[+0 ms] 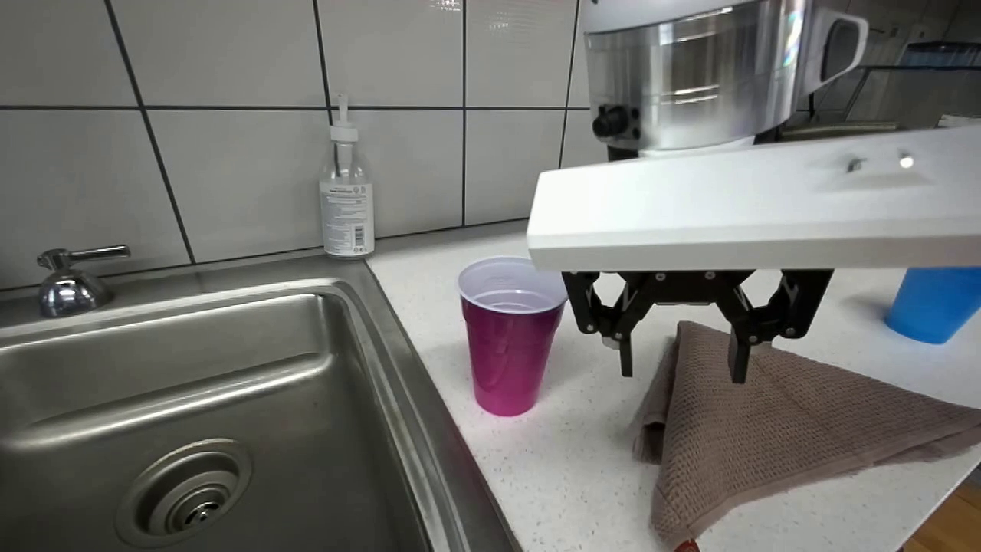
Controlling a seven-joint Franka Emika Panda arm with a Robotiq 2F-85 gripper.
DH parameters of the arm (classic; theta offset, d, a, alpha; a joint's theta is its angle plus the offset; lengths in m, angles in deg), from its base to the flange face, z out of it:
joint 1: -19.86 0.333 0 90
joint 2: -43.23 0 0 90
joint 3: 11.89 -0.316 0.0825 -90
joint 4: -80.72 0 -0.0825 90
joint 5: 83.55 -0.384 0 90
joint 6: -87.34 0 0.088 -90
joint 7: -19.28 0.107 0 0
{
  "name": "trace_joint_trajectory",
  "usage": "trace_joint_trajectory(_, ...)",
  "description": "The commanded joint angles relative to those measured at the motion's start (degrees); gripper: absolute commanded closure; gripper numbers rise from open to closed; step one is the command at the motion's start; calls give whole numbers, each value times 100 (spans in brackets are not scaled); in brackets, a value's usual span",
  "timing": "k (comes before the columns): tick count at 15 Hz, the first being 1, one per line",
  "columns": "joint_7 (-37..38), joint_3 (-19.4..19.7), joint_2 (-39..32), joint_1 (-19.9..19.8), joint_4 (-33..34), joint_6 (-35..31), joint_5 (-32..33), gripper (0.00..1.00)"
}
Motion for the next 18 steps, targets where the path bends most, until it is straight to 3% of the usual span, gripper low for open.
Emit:
trace_joint_trajectory(1,33,88,42,63,91,139,4,0)
trace_joint_trajectory(18,-986,312,601,-182,-415,9,-664,0)
